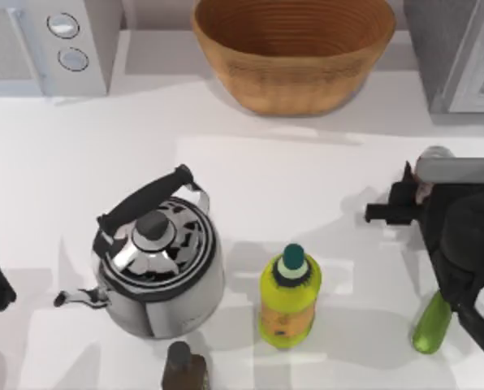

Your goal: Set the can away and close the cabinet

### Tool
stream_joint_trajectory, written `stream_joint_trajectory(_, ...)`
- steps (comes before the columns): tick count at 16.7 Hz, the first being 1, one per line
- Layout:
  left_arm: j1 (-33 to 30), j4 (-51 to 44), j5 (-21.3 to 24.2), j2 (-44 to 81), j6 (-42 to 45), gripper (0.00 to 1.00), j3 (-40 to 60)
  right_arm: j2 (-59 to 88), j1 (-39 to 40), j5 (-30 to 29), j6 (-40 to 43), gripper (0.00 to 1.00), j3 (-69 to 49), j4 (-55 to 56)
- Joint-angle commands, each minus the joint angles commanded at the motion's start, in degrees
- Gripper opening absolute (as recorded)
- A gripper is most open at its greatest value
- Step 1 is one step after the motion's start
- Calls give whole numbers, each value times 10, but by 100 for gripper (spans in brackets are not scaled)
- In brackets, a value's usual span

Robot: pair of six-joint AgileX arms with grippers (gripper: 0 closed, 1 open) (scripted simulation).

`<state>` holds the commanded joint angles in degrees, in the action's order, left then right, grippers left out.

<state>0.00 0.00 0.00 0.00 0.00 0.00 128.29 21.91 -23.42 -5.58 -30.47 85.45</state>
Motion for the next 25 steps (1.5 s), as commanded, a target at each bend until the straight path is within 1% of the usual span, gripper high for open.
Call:
stream_joint_trajectory(4,0,0,0,0,0,100,0,-6,1,1,-2,0,1,-8)
stream_joint_trajectory(7,0,0,0,0,0,100,0,-55,0,3,-4,0,-2,-63)
stream_joint_trajectory(10,0,0,0,0,0,100,0,-134,0,3,0,0,-9,-156)
stream_joint_trajectory(15,0,0,0,0,0,100,0,-295,0,4,4,0,-24,-364)
stream_joint_trajectory(17,0,0,0,0,0,100,0,-353,0,4,4,0,-33,-416)
stream_joint_trajectory(20,0,0,0,0,0,100,0,-398,2,5,-1,0,-51,-452)
stream_joint_trajectory(25,0,0,0,0,0,100,0,-399,1,5,-2,0,-52,-453)
